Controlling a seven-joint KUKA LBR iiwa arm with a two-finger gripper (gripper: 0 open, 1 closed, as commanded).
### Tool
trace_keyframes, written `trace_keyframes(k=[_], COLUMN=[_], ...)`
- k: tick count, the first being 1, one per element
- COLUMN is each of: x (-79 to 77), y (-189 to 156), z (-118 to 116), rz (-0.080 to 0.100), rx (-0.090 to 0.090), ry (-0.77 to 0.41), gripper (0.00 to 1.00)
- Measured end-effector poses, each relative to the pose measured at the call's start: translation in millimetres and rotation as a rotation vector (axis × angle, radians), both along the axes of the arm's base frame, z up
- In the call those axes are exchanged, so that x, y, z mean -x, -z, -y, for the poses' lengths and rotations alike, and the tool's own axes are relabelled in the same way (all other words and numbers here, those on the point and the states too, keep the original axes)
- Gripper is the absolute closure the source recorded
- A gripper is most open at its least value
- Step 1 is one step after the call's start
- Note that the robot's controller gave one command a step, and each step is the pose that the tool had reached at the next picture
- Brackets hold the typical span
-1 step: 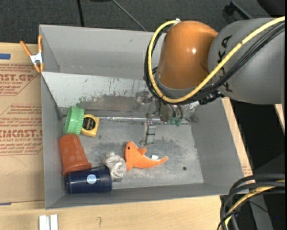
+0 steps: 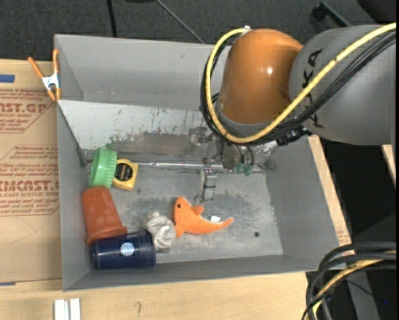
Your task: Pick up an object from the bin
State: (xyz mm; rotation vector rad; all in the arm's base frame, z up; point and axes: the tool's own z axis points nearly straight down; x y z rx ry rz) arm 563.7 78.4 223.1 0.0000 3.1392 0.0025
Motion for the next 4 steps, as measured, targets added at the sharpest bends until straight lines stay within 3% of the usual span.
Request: trace_keyframes(k=[1,2,3,4], x=[34.7,45.9,51.4,49.2], y=[46.8,64.9,20.9,32.8], z=[15.3,20.7,7.6,11.8], rz=[0.004,-0.007,-0.009,0.014], rx=[0.001,0.002,0.002,0.000], ry=[-0.064,-0.101,-0.206,-0.196], gripper=[0.00,0.00,0.00,0.00])
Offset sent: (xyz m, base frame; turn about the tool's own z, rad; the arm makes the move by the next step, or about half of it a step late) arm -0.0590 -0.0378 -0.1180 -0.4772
